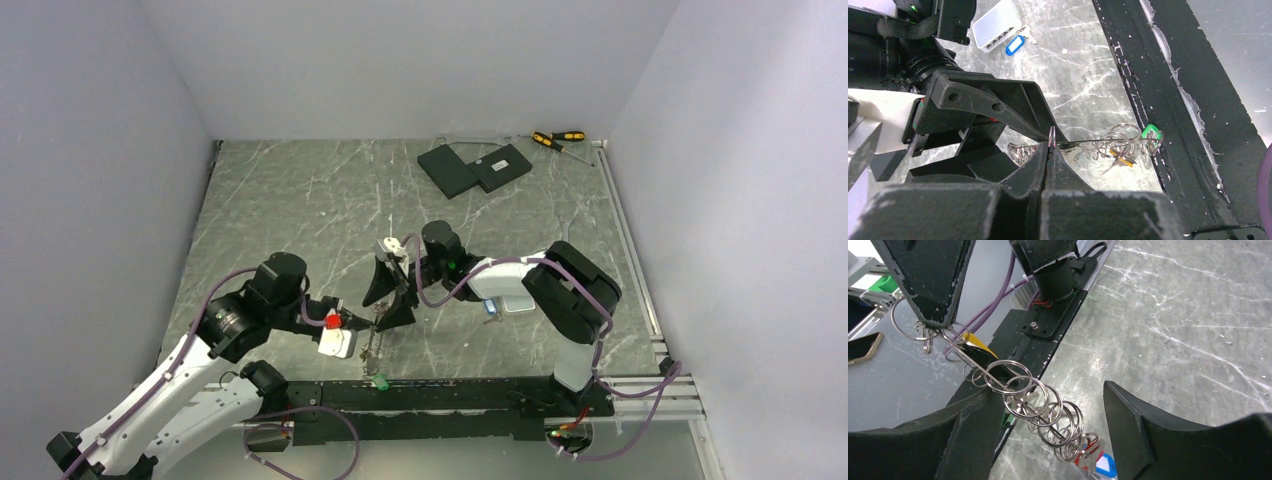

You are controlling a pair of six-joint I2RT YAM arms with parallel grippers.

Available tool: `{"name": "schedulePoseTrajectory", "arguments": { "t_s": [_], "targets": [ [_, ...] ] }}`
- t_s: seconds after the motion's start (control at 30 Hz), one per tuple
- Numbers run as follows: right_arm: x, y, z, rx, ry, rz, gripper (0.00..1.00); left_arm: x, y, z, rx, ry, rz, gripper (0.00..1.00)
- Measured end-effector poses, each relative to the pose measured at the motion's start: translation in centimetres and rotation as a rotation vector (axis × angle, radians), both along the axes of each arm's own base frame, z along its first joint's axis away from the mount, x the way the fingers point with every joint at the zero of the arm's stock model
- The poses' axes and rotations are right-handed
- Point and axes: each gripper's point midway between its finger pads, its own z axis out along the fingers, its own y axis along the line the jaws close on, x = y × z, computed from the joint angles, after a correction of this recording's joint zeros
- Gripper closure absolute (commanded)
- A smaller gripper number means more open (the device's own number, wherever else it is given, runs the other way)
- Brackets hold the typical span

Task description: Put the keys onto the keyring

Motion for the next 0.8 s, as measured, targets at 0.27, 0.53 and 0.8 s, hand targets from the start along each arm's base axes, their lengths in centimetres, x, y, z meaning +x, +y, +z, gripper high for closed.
{"name": "schedulePoseTrajectory", "arguments": {
  "t_s": [0.27, 0.53, 0.8],
  "targets": [
    [-0.1, -0.1, 0.2, 0.002, -0.002, 0.028, 0.80, -0.2, 0.3, 1.5, -0.032, -0.047, 0.002, 1.00],
    [-1.2, -1.7, 0.6, -0.013, -0.017, 0.068, 1.00, 0.8, 1.4, 2.9, -0.042, -0.150, 0.077, 1.00],
    [-0.4, -3.2, 2.0, -0.095, -0.073, -0.053, 1.00, 1.4, 1.9, 3.7, -0.058, -0.190, 0.126, 0.59]
  ]
}}
